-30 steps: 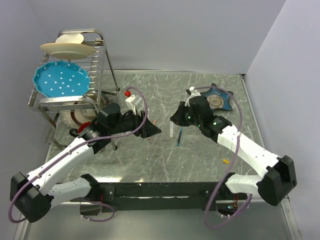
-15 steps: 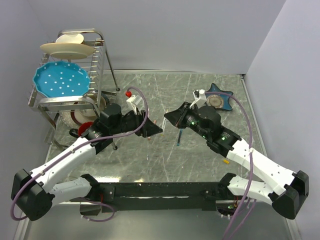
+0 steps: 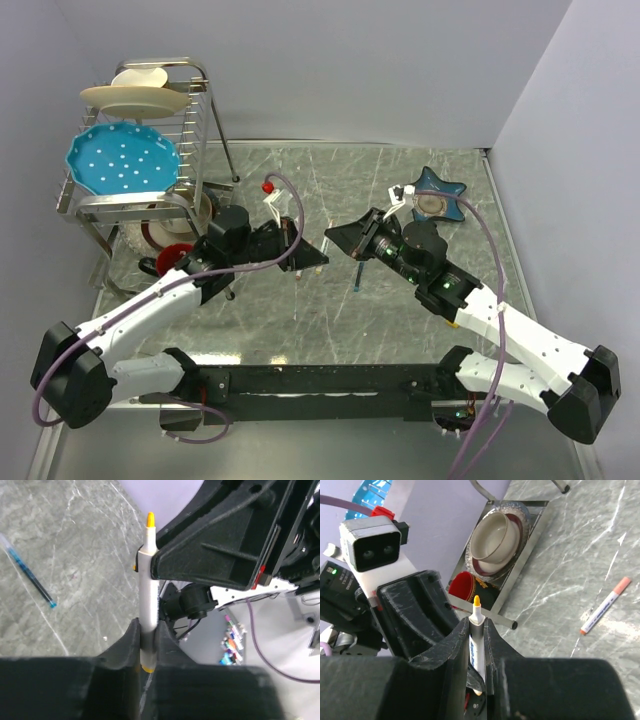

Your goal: Insert the pens into the pen caps

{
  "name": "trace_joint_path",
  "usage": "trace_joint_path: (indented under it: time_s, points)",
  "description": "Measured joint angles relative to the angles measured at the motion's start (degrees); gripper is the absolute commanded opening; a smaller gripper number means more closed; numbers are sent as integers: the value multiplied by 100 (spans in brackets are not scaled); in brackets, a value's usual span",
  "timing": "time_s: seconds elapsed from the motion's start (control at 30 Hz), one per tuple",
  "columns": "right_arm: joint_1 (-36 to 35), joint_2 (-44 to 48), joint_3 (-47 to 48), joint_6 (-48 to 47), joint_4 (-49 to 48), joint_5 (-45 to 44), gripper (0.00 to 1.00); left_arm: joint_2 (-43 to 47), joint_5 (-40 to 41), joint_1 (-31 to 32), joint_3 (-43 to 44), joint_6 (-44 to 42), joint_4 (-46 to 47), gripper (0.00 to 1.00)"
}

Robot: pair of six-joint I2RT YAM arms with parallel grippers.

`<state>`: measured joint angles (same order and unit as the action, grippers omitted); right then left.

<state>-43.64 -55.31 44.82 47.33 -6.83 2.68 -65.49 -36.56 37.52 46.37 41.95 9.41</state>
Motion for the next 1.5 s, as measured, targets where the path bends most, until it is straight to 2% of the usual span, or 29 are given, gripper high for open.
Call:
trace_joint_path:
  time_s: [0.03, 0.1, 0.2, 0.3, 0.4, 0.53, 0.6, 0.7, 0.83, 0.93, 1.13, 1.3, 1.5]
  points:
    - [0, 7, -22, 42, -4, 17, 23, -4, -26, 0, -9, 33, 22, 1]
    - [0, 17, -22, 66, 0, 13, 41, -4, -79, 0, -17, 11, 37, 1]
    - [0, 125, -17, 188, 131, -146, 53, -2, -76, 2, 2, -125, -96, 1]
    - [57, 289, 116, 354, 673, -610, 56, -33, 114, 2, 192, -404, -647, 1]
    - [476, 291, 466, 498, 1318, -874, 57, -188, 348, 0, 555, -699, -1145, 1]
    - [1567, 267, 686, 573, 2044, -981, 57, -350, 614, 0, 918, -1051, -1694, 1]
    - [2120, 269, 691, 577, 2481, -1062, 60, -337, 785, 0, 997, -1246, -1961, 1]
    - [2940, 295, 588, 533, 2946, -1086, 54, -249, 966, 0, 1025, -1445, -2188, 1]
    - [4140, 337, 256, 562, 3539, -1167, 52, 122, 1117, -4, 1023, -1694, -2404, 1]
    - [4695, 332, -125, 697, 3960, -1421, 51, 485, 1211, -4, 1021, -1893, -2441, 1]
    - [5355, 223, -664, 1189, 4614, -1742, 53, 975, 1572, -4, 798, -2201, -2514, 1]
    - [5600, 55, -970, 1655, 4878, -1805, 60, 1198, 1722, -4, 424, -2308, -2658, 1]
    - [5858, -227, -1537, 2345, 4833, -1241, 60, 1447, 1864, -2, 282, -2350, -2686, 1]
